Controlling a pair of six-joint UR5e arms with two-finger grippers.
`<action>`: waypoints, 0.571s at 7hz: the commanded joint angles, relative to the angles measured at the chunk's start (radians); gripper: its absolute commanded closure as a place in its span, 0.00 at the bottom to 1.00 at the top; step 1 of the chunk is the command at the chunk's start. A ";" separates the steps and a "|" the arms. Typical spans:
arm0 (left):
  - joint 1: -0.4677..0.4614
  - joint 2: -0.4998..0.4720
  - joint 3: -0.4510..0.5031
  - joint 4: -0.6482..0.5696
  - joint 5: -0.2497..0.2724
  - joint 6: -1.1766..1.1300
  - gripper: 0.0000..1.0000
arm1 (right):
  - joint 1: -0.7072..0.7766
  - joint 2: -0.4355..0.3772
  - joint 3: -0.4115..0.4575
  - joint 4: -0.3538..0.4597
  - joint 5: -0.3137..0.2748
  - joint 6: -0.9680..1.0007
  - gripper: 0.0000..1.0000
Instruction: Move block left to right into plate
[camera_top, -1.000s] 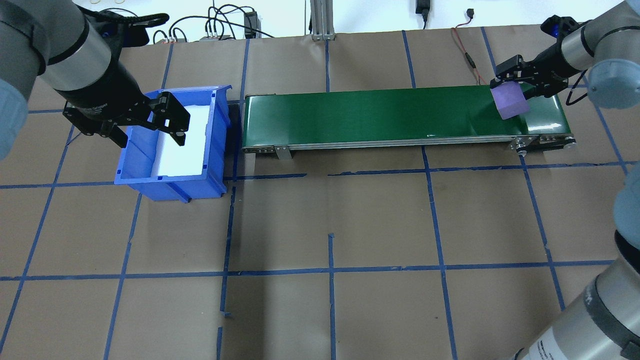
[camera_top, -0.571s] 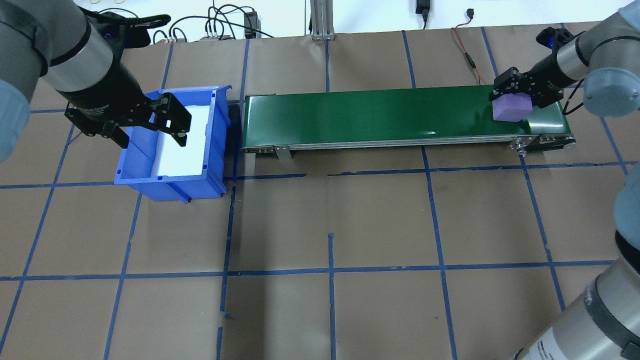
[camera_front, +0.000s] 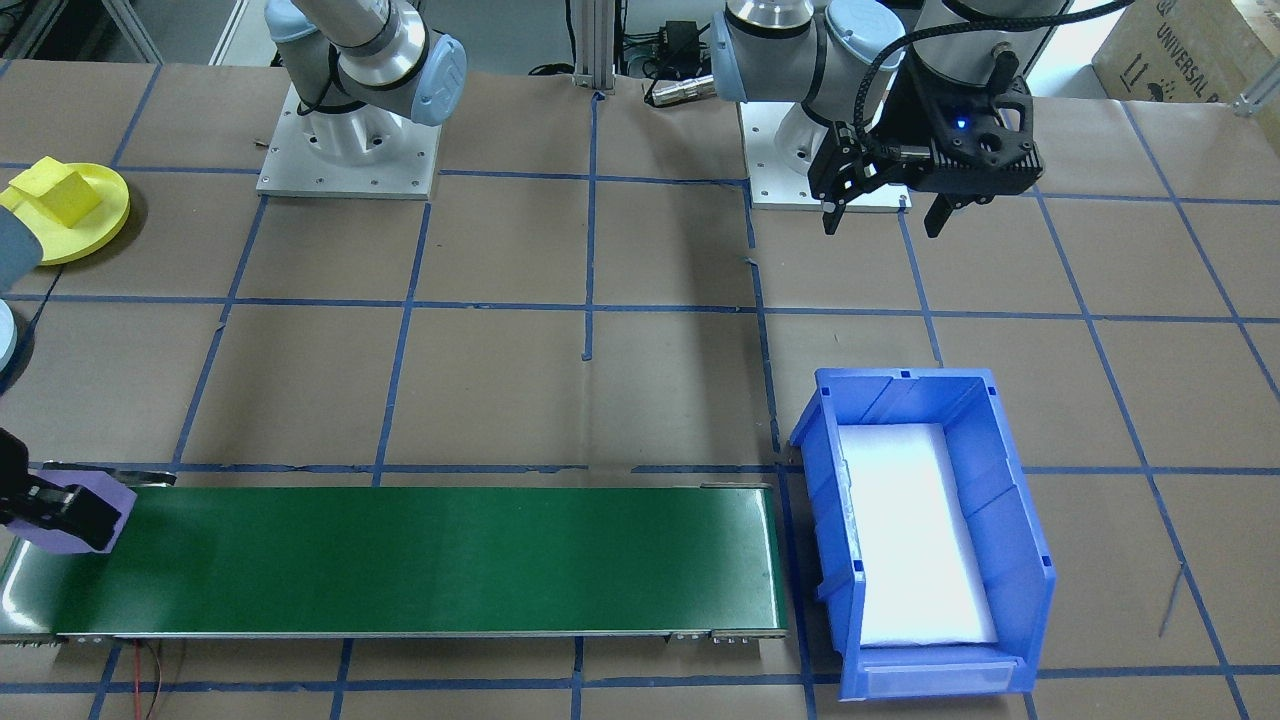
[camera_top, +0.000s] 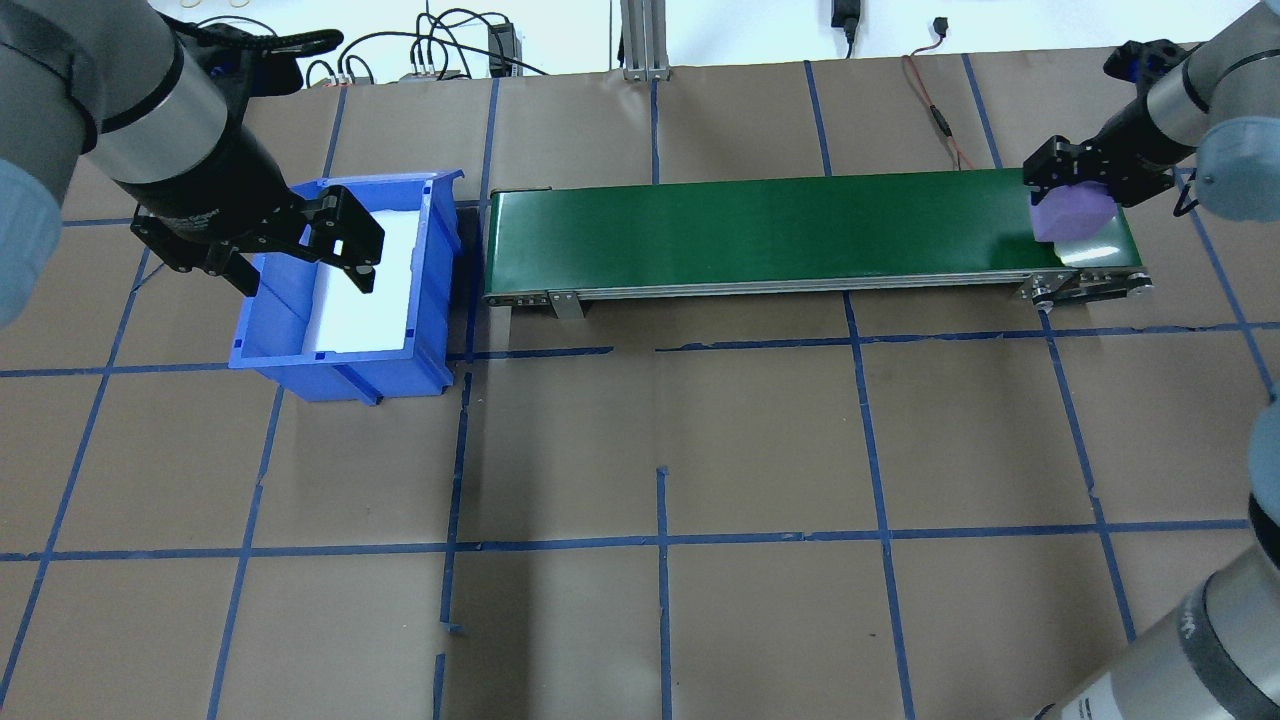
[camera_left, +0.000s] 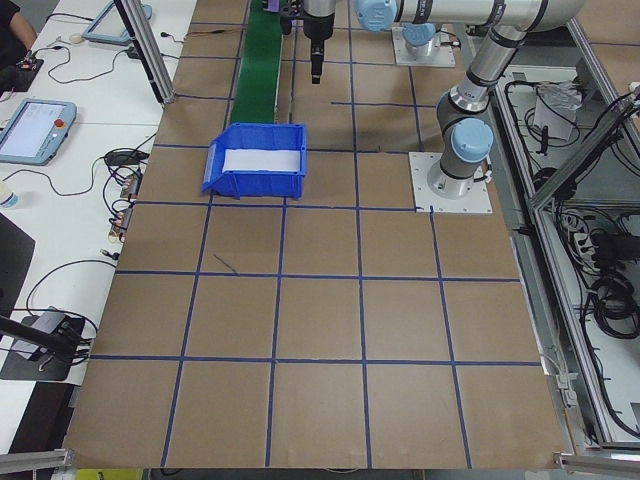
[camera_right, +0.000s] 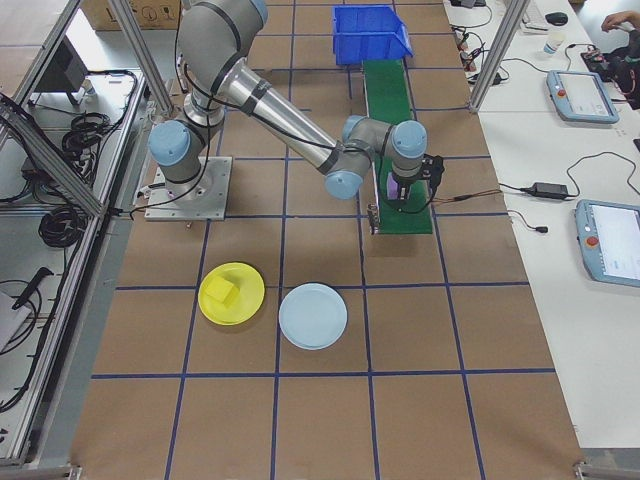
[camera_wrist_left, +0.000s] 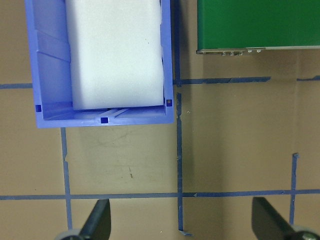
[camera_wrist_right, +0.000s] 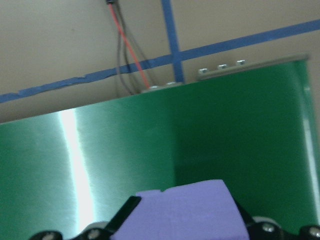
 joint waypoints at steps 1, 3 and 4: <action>-0.002 0.000 -0.001 0.002 -0.001 0.000 0.00 | -0.169 -0.047 0.016 0.017 -0.140 -0.111 0.77; 0.000 0.000 -0.002 0.000 0.000 0.000 0.00 | -0.394 -0.056 0.121 -0.005 -0.134 -0.319 0.77; -0.003 0.000 -0.001 0.000 -0.001 0.000 0.00 | -0.491 -0.056 0.135 0.010 -0.131 -0.402 0.77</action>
